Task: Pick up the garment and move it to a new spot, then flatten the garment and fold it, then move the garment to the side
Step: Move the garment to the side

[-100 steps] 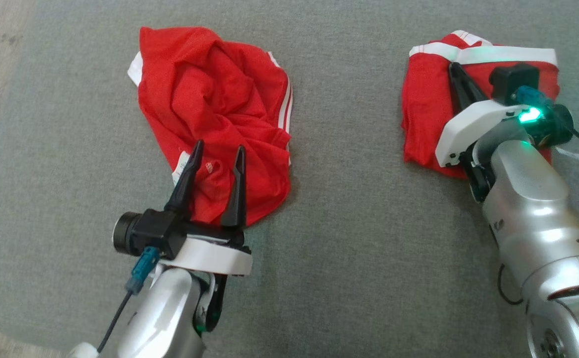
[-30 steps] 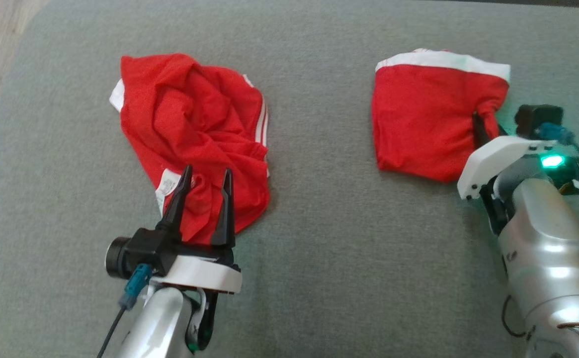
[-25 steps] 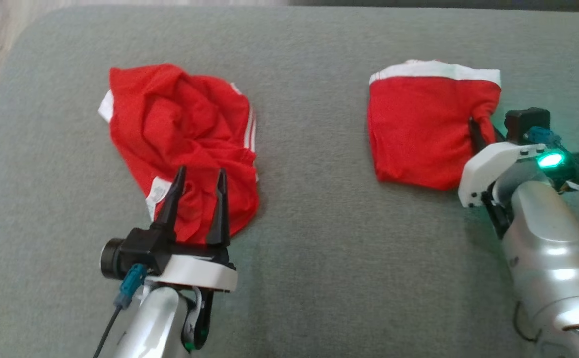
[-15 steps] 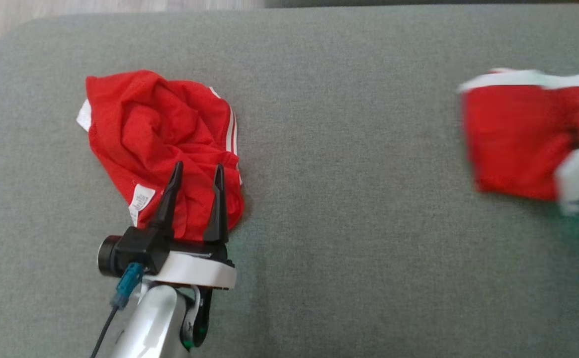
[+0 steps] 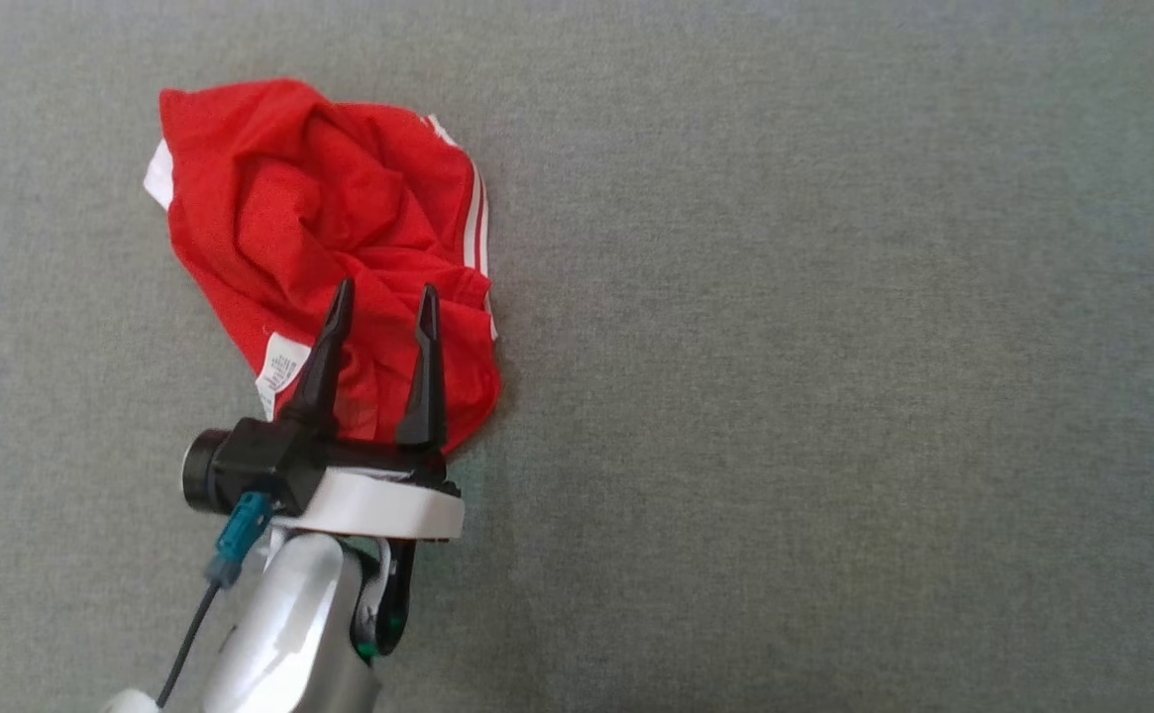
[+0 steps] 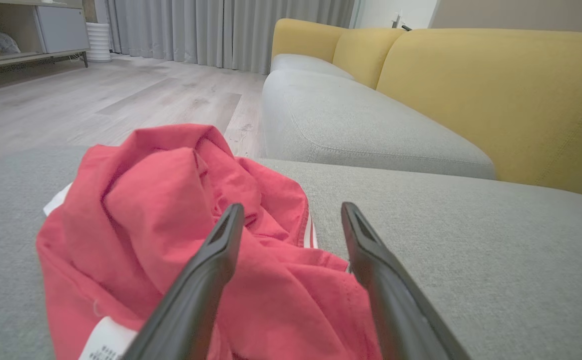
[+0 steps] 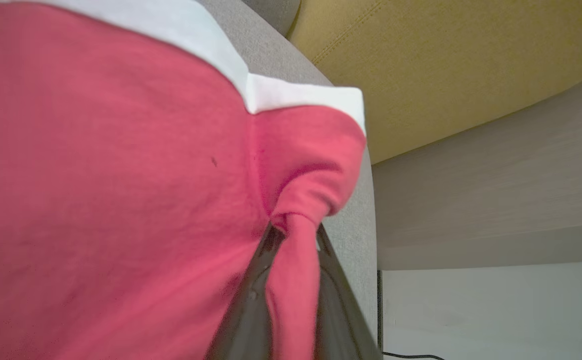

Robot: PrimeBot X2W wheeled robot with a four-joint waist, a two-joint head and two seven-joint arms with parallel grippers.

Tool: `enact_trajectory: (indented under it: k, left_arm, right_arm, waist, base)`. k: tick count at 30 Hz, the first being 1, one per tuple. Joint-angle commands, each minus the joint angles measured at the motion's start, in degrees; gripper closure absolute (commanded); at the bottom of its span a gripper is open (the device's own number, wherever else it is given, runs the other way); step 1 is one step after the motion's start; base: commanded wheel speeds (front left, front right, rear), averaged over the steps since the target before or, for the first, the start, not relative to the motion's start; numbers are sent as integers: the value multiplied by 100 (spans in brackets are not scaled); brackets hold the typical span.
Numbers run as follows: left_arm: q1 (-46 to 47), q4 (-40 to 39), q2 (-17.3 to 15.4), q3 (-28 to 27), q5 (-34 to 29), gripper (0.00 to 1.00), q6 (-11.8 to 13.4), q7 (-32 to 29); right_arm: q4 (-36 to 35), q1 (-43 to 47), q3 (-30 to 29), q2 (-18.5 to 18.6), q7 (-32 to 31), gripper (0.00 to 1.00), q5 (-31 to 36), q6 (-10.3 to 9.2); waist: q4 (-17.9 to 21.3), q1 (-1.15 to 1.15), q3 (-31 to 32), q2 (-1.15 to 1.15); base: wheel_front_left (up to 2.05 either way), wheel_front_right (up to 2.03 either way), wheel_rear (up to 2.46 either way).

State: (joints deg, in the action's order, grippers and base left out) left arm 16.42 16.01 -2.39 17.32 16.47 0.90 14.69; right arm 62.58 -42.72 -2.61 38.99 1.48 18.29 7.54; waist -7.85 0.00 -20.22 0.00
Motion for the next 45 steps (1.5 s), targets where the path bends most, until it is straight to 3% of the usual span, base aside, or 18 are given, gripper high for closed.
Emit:
enact_trajectory:
  k: [1, 8, 9, 10, 16, 22, 27, 28, 33, 45]
  left_arm:
    - [158, -201, -49, -208, -72, 0, -36, 31]
    - [260, -172, -49, -189, -85, 0, -56, 31]
    - [274, -165, -49, -186, -83, 0, -56, 31]
    - [283, -156, -49, -185, -83, 0, -55, 31]
    - [217, -121, -49, -236, -94, 0, -45, 31]
    - [10, -125, -49, -339, -117, 0, -19, 31]
    - [-210, -159, -49, -456, -185, 0, 9, 31]
    - [-312, -172, -49, -514, -214, 0, 16, 31]
    - [-591, -166, -49, -653, -251, 0, 14, 31]
    - [-1112, -57, -49, -757, -279, 0, -6, 31]
  right_arm:
    - [-199, 98, -15, 290, 6, 100, 59, -5]
    - [-459, 125, -399, 237, -108, 100, 182, -5]
    - [-524, 133, -464, 200, -105, 38, 211, -5]
    - [-593, 144, -536, 152, -112, 0, 248, -5]
    - [-1091, 262, -919, -289, -79, 0, 433, -5]
    - [-1824, 353, -1073, -1075, 215, 0, 345, -5]
    - [-2511, 494, -973, -1964, 567, 0, -61, -5]
    - [-2828, 646, -835, -2342, 686, 0, -264, -5]
    - [-3607, 1310, -436, -3277, 909, 0, -1096, -5]
    - [-4597, 3205, 196, -3607, 1347, 0, -2480, -5]
  waist:
    - [-34, 0, -105, 0]
    - [-17, 0, -219, 0]
    - [-10, 0, -211, 0]
    - [0, 0, -190, 0]
    - [94, 0, 124, 0]
    - [217, 0, 668, 0]
    - [273, 0, 1186, 0]
    - [285, 0, 1374, 0]
    - [327, 0, 1735, 0]
    - [297, 0, 2003, 0]
  base:
    - [0, 0, 0]
    - [0, 0, 0]
    - [0, 0, 0]
    - [0, 0, 0]
    - [0, 0, 0]
    - [0, 0, 0]
    - [0, 0, 0]
    - [0, 0, 0]
    - [0, 0, 0]
    - [0, 0, 0]
